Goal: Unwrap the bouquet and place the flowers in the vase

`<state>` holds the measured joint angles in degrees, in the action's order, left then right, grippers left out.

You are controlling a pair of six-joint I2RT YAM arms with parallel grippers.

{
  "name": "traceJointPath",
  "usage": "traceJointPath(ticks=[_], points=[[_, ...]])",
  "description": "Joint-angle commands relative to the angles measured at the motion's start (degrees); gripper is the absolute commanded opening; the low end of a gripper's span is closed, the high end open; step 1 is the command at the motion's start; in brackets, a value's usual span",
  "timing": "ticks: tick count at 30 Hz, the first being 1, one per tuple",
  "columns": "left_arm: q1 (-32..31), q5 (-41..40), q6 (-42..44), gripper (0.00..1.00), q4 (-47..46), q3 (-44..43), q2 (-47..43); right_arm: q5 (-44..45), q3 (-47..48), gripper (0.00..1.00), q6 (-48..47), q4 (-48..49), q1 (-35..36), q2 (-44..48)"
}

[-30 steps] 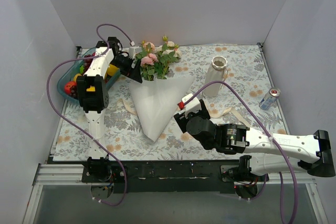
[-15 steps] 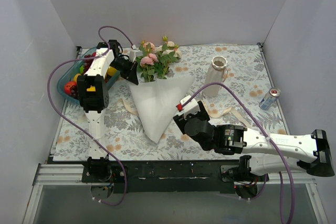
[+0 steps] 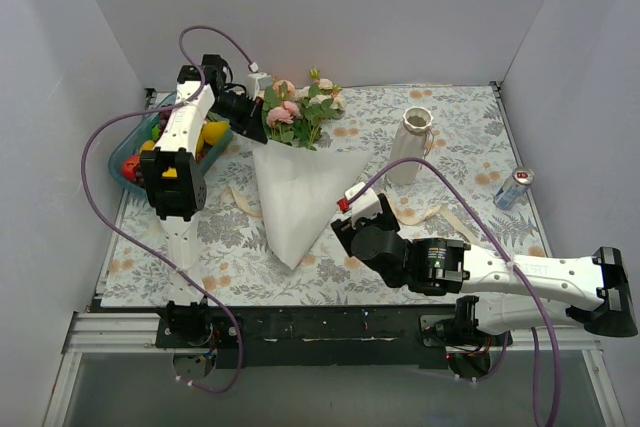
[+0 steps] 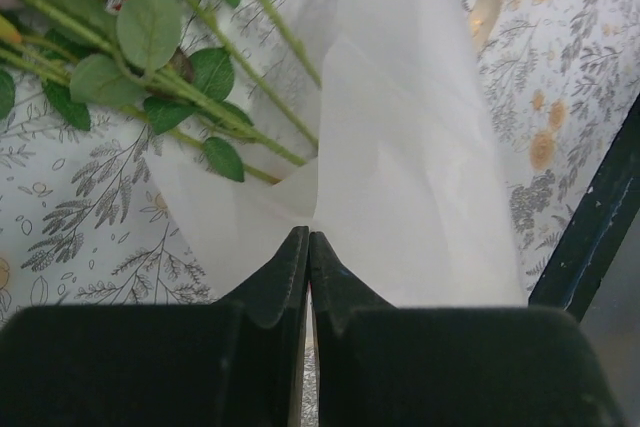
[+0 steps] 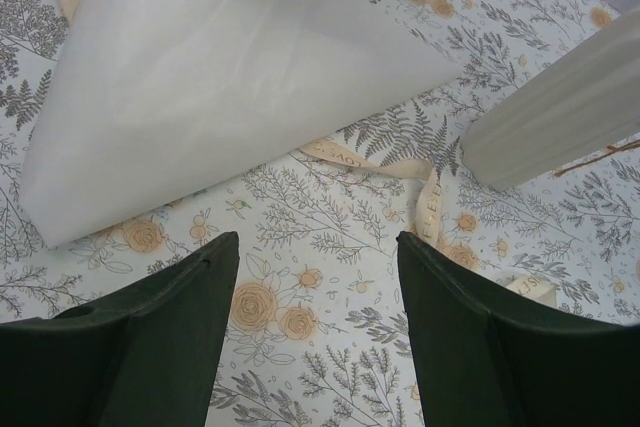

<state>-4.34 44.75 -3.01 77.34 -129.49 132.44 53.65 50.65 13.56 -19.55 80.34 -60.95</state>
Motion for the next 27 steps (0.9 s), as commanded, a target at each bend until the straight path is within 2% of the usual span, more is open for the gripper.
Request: traceJointPath(ticks=[1, 10, 14, 15, 16, 18, 27], points=[[-3.3, 4.5, -1.5, 0.00, 1.7, -2.6, -10.6, 1.1, -0.7, 0.72, 1.2, 2.1, 0.3, 1.8], [-10.7, 6.0, -5.6, 0.02, 1.4, -1.9, -16.2, 1.6, -0.8, 0.72, 1.5, 1.4, 0.3, 3.4], [-13.1, 6.2, -8.2, 0.19, -0.1, -1.6, -17.0, 2.1, -0.6, 0.72, 1.6, 1.0, 0.3, 3.7], [-13.3, 6.3, -8.7, 0.33, -0.3, -1.5, -17.0, 2.2, -0.4, 0.72, 1.5, 0.8, 0.3, 3.7], [-13.4, 6.3, -9.4, 0.42, -0.6, -1.1, -16.7, 2.2, 0.0, 0.72, 1.5, 0.5, 0.3, 3.7], [-13.4, 6.8, -10.1, 0.50, -0.3, -1.1, -16.0, 3.1, 0.4, 0.72, 1.5, -0.1, 0.3, 3.9], [-13.5, 15.7, -17.4, 0.56, 1.7, -7.3, -12.1, 6.4, 3.0, 0.74, -3.0, -0.3, 0.3, 5.9]])
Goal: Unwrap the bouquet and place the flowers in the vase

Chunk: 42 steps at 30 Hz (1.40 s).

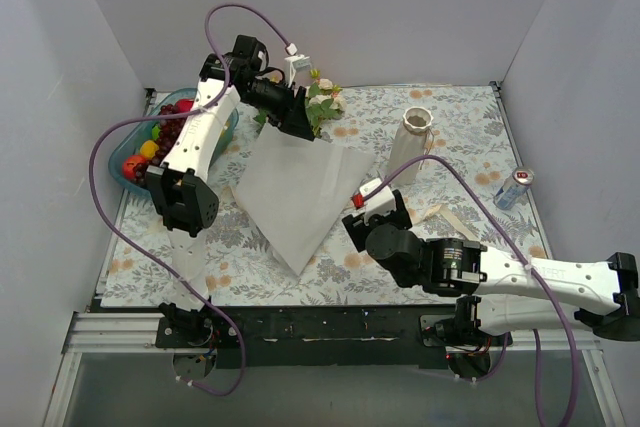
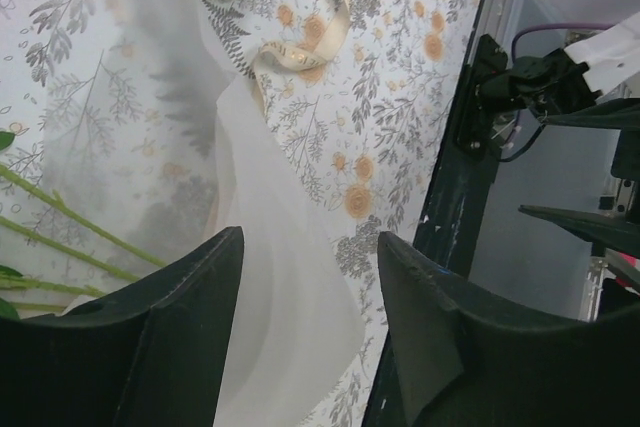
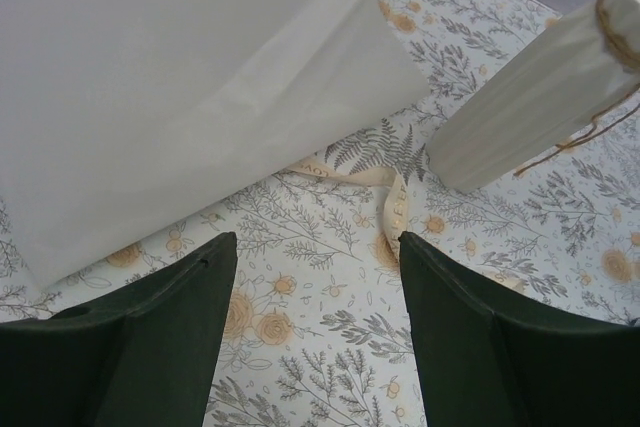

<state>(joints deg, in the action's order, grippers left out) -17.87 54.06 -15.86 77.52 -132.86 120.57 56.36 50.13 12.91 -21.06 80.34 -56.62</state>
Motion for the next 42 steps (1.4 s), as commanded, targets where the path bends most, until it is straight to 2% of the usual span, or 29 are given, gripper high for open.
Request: traceJointPath(ticks=[1, 5, 11, 13, 16, 17, 18, 21, 22, 24, 26, 30, 35, 38, 42], points=[[0.0, 7.8, -5.0, 0.58, 1.4, -4.4, -0.3, 3.7, 3.8, 0.74, -2.9, 2.0, 0.3, 1.4], [-0.6, 10.8, -7.7, 0.65, -0.1, -5.2, -1.1, 4.4, 5.5, 0.75, -6.0, 3.9, 0.3, 1.2], [-1.0, 19.3, -10.1, 0.68, -0.6, -2.8, -3.0, 5.2, 6.9, 0.76, -11.0, 8.5, 0.1, 1.0], [-0.6, 19.5, -10.8, 0.68, -1.2, -2.6, -3.2, 5.4, 7.3, 0.76, -11.7, 9.0, 0.0, 1.0], [2.7, 14.1, -13.8, 0.66, -6.0, -2.2, -3.5, 5.3, 8.0, 0.76, -11.6, 8.5, -0.1, 1.2], [4.1, 11.5, -16.2, 0.65, -10.3, -1.4, -3.5, 5.3, 8.0, 0.76, -11.4, 8.4, -0.1, 1.6], [6.9, 3.7, -17.1, 0.61, -12.5, -1.3, -3.4, 5.3, 8.0, 0.76, -11.2, 8.1, -0.1, 1.9], [8.7, -12.9, -13.8, 0.61, -16.2, -1.0, -1.5, 5.3, 7.4, 0.76, -10.4, 7.2, -0.1, 2.9], [8.7, -14.3, -12.5, 0.61, -16.5, -0.2, -1.0, 5.3, 7.3, 0.76, -10.3, 7.0, -0.1, 3.0], [8.6, -15.8, -10.9, 0.61, -17.6, 1.7, 0.8, 5.3, 6.9, 0.76, -9.8, 6.8, -0.1, 3.1], [8.2, -15.0, -9.1, 0.62, -14.5, 0.8, 2.9, 5.6, 7.2, 0.76, -9.3, 5.9, -0.1, 2.8], [6.1, -10.0, -5.2, 0.62, -9.5, 1.5, 5.7, 5.9, 7.2, 0.76, -8.7, 5.2, -0.1, 2.9], [1.4, -14.4, -3.7, 0.63, -14.9, 13.4, 2.9, 5.6, 6.7, 0.75, -8.6, 5.7, -0.1, 2.7], [0.2, -17.7, -4.4, 0.62, -17.0, 16.7, 3.8, 5.6, 6.6, 0.76, -8.2, 5.5, -0.1, 2.7], [0.3, -20.0, -4.4, 0.55, -17.2, 17.8, 4.9, 5.8, 6.1, 0.75, -6.5, 3.9, -0.1, 3.2]])
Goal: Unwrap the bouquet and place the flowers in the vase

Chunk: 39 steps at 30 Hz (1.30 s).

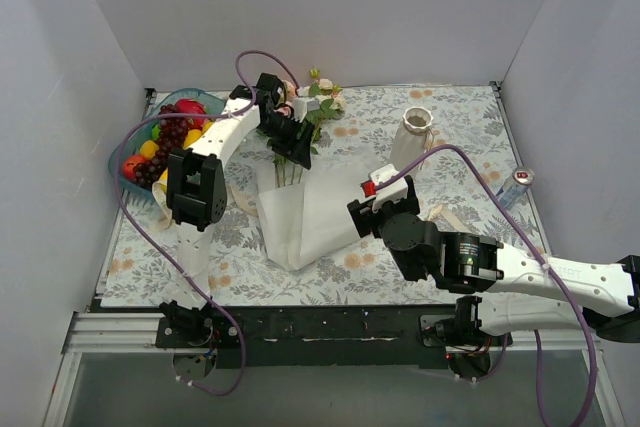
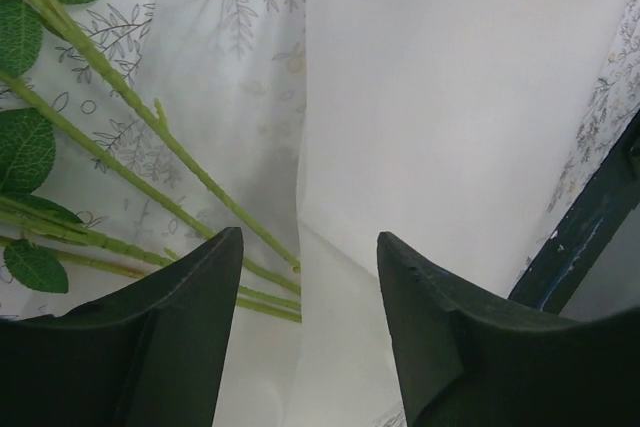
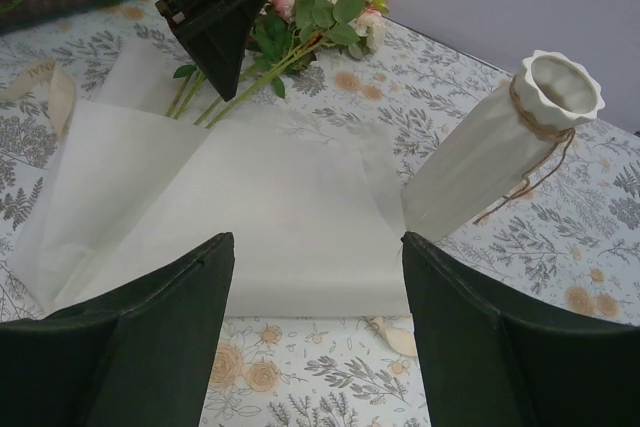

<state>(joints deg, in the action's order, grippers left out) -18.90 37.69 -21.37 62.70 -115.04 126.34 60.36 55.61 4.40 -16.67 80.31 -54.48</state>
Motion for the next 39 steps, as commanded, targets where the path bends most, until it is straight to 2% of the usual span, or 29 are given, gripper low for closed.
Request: traceJointPath(ticks=[1, 6, 11, 17, 20, 21, 23, 24, 27, 32, 35, 39], points=[[1.2, -3.2, 1.1, 0.52, -1.9, 0.4, -0.8, 1.7, 0.3, 0.75, 2.4, -0.9, -0.1, 1.1], [1.1, -0.9, 5.4, 0.51, 2.6, 2.2, -1.5, 1.6, -0.8, 0.76, 4.3, -1.6, -0.1, 1.7], [1.1, 0.3, 10.4, 0.57, 6.2, 6.8, -2.8, 1.7, -0.9, 0.75, 4.5, -1.9, -0.2, 2.4], [1.1, 3.5, 12.7, 0.54, 9.3, 7.2, -2.7, 1.7, -1.6, 0.75, 5.4, -2.5, -0.1, 2.7], [1.1, 3.6, 12.8, 0.46, 9.4, 7.8, -2.9, 1.7, -1.6, 0.75, 6.0, -2.8, -0.1, 2.4], [1.1, 3.8, 13.0, 0.36, 9.5, 7.9, -2.9, 1.7, -1.6, 0.75, 6.1, -2.8, 0.0, 2.5], [1.1, 4.1, 13.6, 0.24, 10.2, 7.8, -2.8, 1.8, -1.7, 0.75, 6.2, -2.8, -0.1, 2.4], [1.1, 4.1, 13.7, 0.15, 10.6, 7.9, -2.7, 1.8, -1.7, 0.75, 6.3, -2.8, -0.1, 2.4], [1.1, 4.1, 14.6, 0.01, 11.3, 8.3, -2.5, 1.9, -1.8, 0.75, 6.4, -2.7, -0.1, 2.4], [1.1, 5.4, 16.0, 0.00, 12.7, 7.6, -3.9, 1.8, -1.4, 0.75, 6.4, -2.8, -0.1, 2.2], [1.1, 6.8, 17.1, 0.00, 15.2, 4.0, -4.9, 1.6, -0.9, 0.75, 6.1, -2.8, -0.1, 1.8], [1.1, 10.4, 18.2, 0.00, 16.4, 2.5, -10.7, 1.6, 0.5, 0.74, 4.9, -2.6, 0.0, 0.5]])
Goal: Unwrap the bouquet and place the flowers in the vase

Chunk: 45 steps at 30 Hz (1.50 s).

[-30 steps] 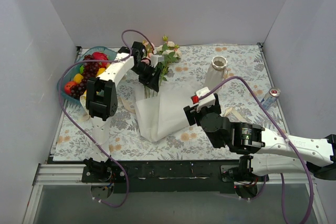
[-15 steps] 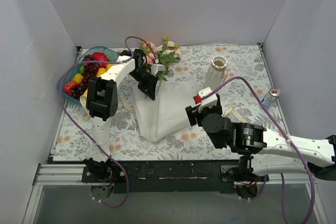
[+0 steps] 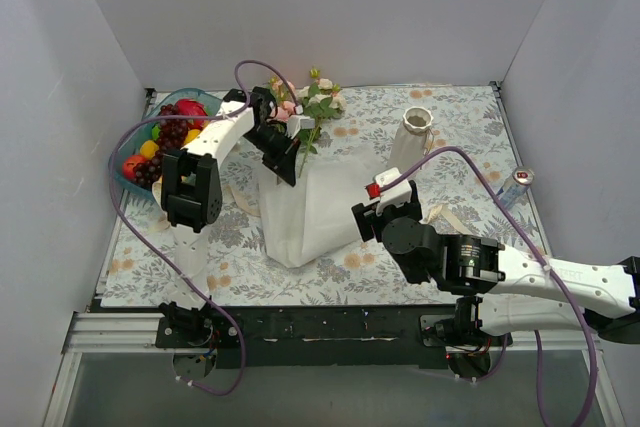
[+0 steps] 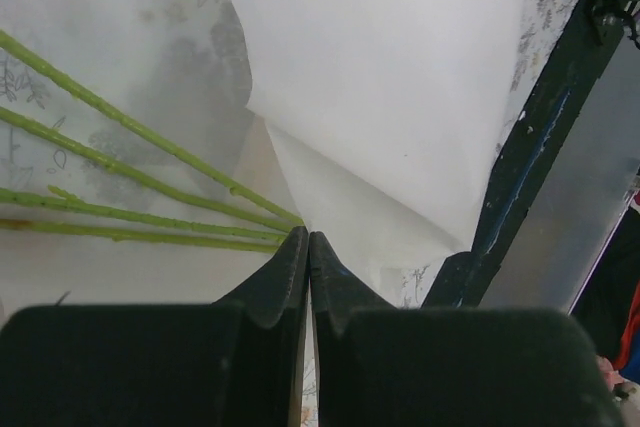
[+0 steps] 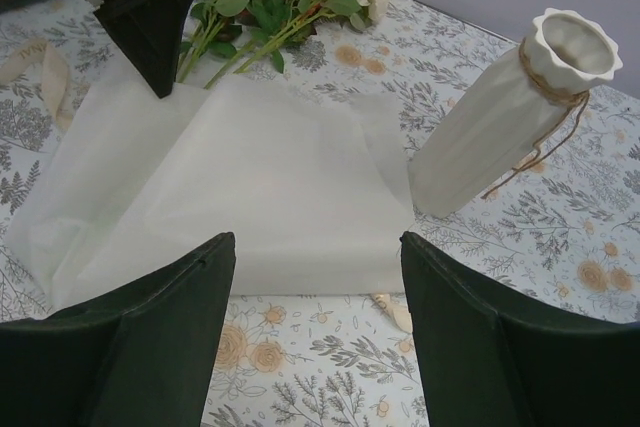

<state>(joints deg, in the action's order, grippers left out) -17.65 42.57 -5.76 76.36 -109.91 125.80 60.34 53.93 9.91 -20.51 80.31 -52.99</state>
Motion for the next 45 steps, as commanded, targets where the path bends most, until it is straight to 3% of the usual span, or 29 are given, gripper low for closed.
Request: traceJointPath(ticks=[1, 4, 11, 21, 28, 38, 45], points=[[-0.1, 7.0, 4.1, 0.00, 2.7, -1.1, -11.6, 1.6, 2.8, 0.74, -0.7, 0.8, 0.0, -1.8], [-0.1, 8.7, 5.6, 0.00, 2.7, 3.0, -17.2, 2.1, 3.6, 0.74, -1.6, 1.0, 0.0, -2.3], [-0.1, 10.5, 17.6, 0.00, 2.7, 14.5, -27.0, 1.8, 4.7, 0.74, -4.7, 3.9, 0.1, -2.1], [-0.1, 14.6, 33.4, 0.00, 2.3, 24.4, -43.8, 3.9, 10.6, 0.74, -9.7, 3.6, 0.2, -0.2], [-0.1, 15.0, 37.8, 0.00, -2.6, 34.0, -58.4, 4.5, 12.7, 0.75, -12.4, 2.8, 0.2, -0.8], [-0.1, 10.7, 40.7, 0.00, 1.3, 41.3, -64.4, 4.9, 13.0, 0.76, -16.1, 6.9, 0.2, -1.6], [0.0, 8.2, 37.1, 0.00, 2.8, 42.9, -68.1, 3.2, 10.3, 0.76, -11.9, 6.4, -0.2, -3.1]])
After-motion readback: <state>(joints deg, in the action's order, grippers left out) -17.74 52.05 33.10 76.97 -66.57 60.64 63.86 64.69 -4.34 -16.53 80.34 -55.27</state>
